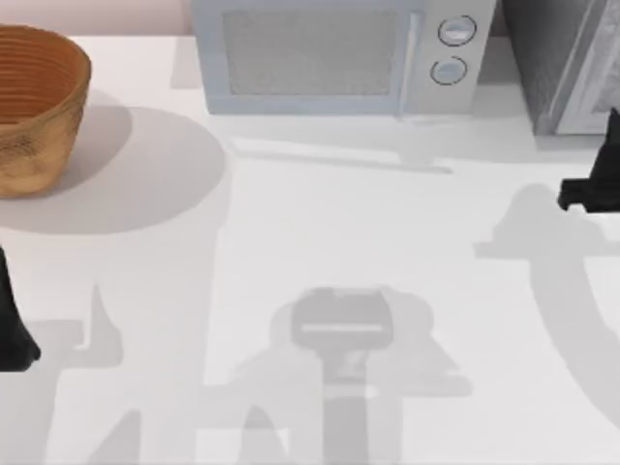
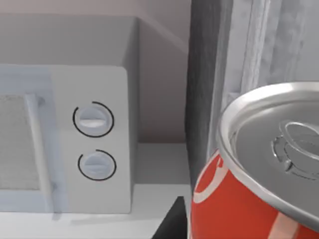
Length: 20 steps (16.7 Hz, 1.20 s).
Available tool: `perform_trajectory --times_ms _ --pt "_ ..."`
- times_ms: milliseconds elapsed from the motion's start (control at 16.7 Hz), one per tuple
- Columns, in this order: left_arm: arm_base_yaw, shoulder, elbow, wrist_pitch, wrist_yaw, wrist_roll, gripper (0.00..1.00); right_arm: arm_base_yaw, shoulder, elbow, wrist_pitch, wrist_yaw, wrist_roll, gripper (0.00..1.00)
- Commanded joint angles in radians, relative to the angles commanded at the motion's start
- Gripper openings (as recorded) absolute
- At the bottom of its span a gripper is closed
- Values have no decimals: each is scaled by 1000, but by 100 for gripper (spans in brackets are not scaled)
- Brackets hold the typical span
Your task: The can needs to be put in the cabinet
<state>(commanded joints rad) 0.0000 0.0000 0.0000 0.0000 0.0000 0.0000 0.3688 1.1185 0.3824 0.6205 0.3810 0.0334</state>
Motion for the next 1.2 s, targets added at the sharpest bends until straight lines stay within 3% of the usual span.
perform_trajectory --times_ms 660,960,1200 --pt "0 0 0 0 0 0 100 -266 -972 -290 -447 -270 -4 0" --pt "0 0 0 0 0 0 100 -364 -1115 -379 -614 -375 -32 0" --pt "0 0 0 0 0 0 100 -369 -1118 -382 -621 -381 -33 0"
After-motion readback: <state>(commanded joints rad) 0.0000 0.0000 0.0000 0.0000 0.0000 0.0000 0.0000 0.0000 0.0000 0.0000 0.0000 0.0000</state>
